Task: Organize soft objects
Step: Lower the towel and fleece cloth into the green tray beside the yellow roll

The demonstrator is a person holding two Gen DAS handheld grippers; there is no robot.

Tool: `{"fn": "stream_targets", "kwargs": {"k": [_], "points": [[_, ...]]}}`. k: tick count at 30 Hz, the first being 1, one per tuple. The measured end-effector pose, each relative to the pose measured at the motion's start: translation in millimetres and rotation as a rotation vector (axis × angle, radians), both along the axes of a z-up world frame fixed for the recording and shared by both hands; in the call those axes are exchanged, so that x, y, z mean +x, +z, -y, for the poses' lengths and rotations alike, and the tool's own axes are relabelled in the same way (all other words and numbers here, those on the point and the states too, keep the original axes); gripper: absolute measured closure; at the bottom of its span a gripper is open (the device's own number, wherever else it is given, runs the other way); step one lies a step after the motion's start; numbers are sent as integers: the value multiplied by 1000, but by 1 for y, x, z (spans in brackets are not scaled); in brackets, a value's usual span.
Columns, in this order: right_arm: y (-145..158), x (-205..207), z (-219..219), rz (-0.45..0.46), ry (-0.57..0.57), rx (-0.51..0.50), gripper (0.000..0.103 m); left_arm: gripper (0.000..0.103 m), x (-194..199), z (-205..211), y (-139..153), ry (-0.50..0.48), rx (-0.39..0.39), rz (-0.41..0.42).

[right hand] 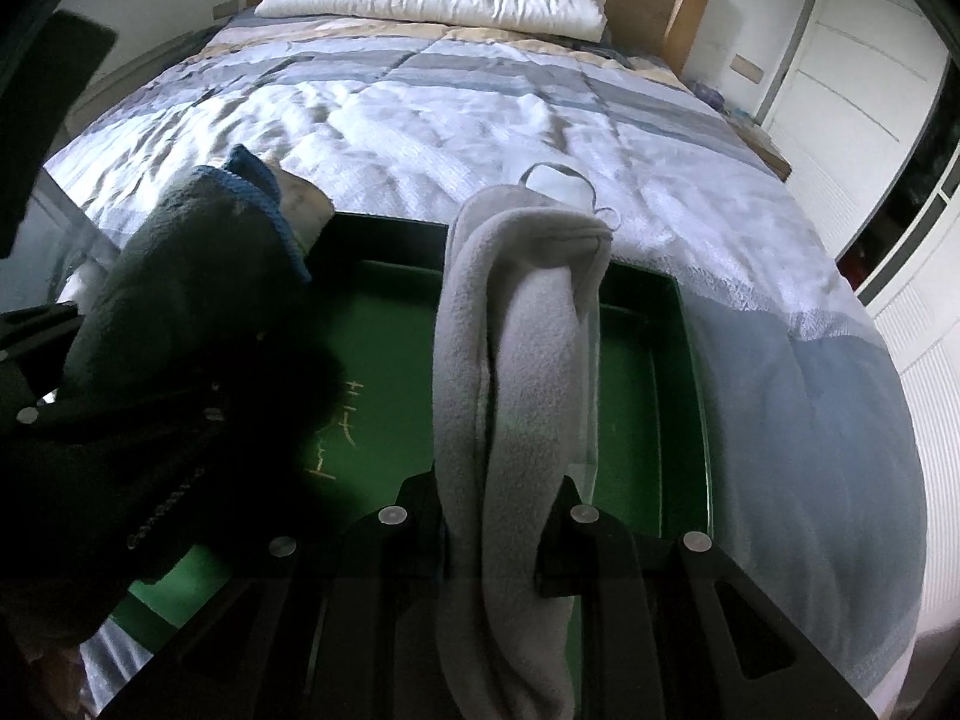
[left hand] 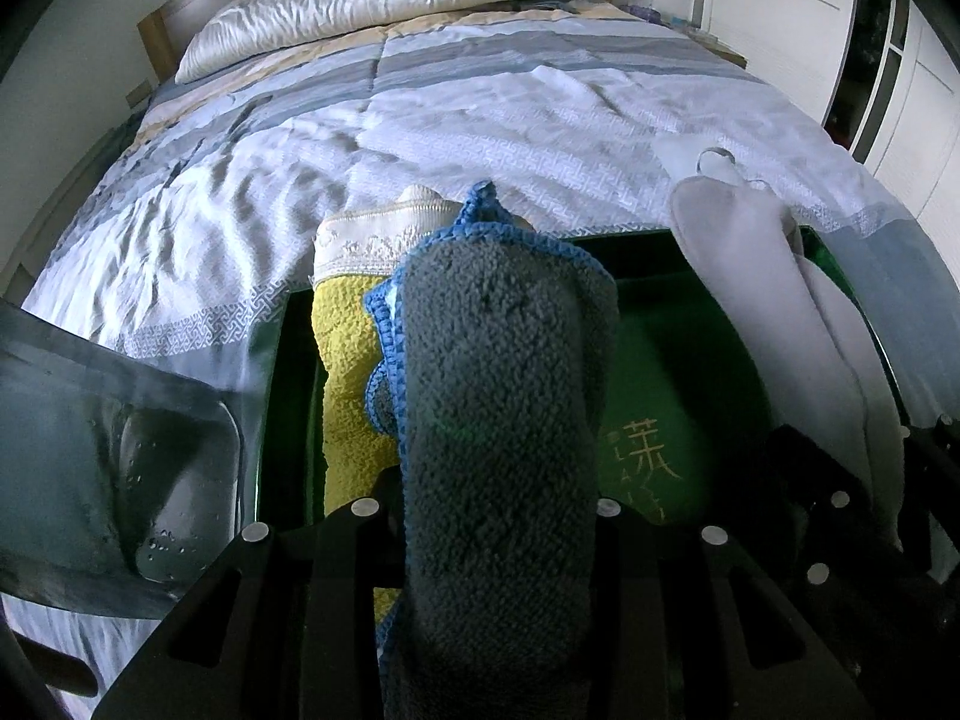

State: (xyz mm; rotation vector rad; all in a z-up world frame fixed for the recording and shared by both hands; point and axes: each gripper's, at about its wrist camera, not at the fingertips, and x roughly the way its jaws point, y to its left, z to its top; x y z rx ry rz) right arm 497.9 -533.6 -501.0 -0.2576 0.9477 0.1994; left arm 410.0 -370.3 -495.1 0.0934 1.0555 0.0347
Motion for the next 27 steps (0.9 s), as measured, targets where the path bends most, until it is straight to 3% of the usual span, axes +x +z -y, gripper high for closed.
{"fn": "stream_targets", "kwargs": {"k": [27], "points": [[-4,2,-5,15,-31,-13,82,76,-4,-8,0,7,-5,9]]}}
